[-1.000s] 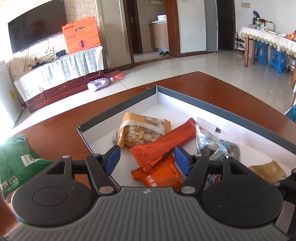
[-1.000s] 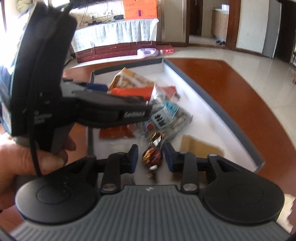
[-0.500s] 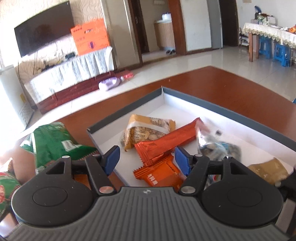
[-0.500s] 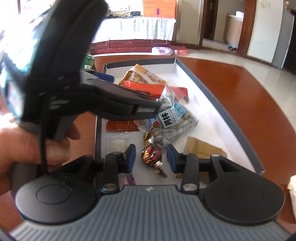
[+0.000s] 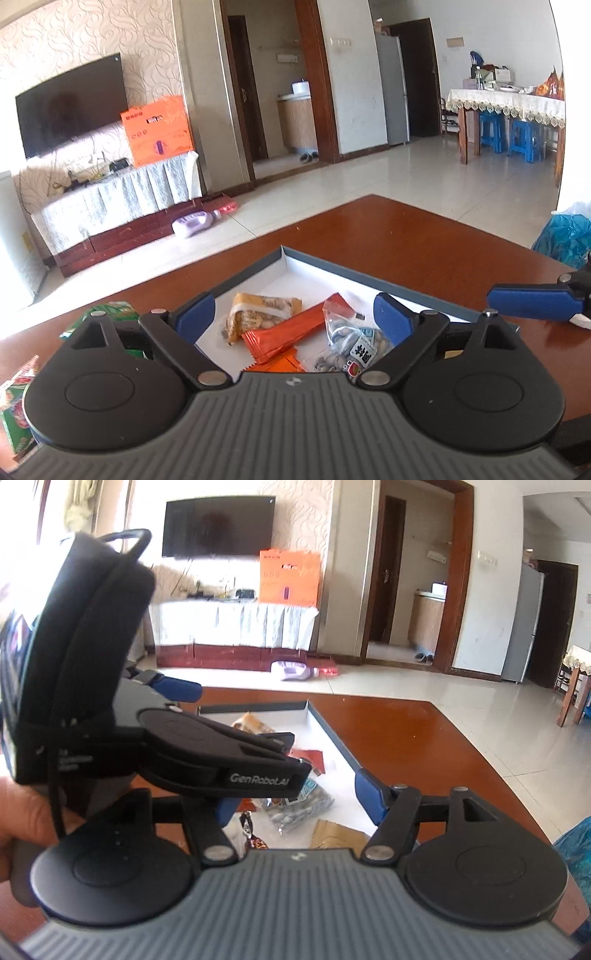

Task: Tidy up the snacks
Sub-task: 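Move both grippers back over the green chip bags on the table, then grasp Qinqin chip bag with left gripper while right gripper grasps green chip bag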

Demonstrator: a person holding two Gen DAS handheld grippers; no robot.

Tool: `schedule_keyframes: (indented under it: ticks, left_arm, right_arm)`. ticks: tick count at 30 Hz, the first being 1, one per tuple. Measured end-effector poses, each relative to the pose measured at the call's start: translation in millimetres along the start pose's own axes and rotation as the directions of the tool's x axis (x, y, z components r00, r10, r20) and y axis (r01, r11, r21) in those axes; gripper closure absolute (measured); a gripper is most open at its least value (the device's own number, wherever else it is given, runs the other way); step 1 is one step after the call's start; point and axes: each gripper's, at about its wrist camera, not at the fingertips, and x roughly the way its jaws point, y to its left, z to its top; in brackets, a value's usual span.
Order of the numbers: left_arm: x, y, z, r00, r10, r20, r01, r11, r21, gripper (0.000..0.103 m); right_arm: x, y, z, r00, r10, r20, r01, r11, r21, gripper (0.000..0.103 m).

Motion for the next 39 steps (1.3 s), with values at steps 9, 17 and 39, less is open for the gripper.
schedule_keyframes:
  ticks: [9, 17, 39]
  left_arm:
    - [-40, 41, -16, 0.99, 0.122, -0.077, -0.129, 0.987, -0.093, 0.007]
    - [-66, 122, -36, 0.951, 0.275, -0.141, -0.297, 0.939, -0.17, 0.007]
    - [-41, 268, -99, 0.884, 0.368, -0.287, -0.463, 0.767, -0.445, 0.003]
  right_arm:
    - [-3, 28, 2, 0.989, 0.141, 0.045, -0.139, 0.99, -0.033, 0.035]
    - [16, 75, 25, 0.964, 0.266, -0.004, -0.265, 0.963, -0.056, 0.027]
    - [119, 150, 69, 0.98, 0.185, -0.075, -0.192, 0.976, -0.099, 0.019]
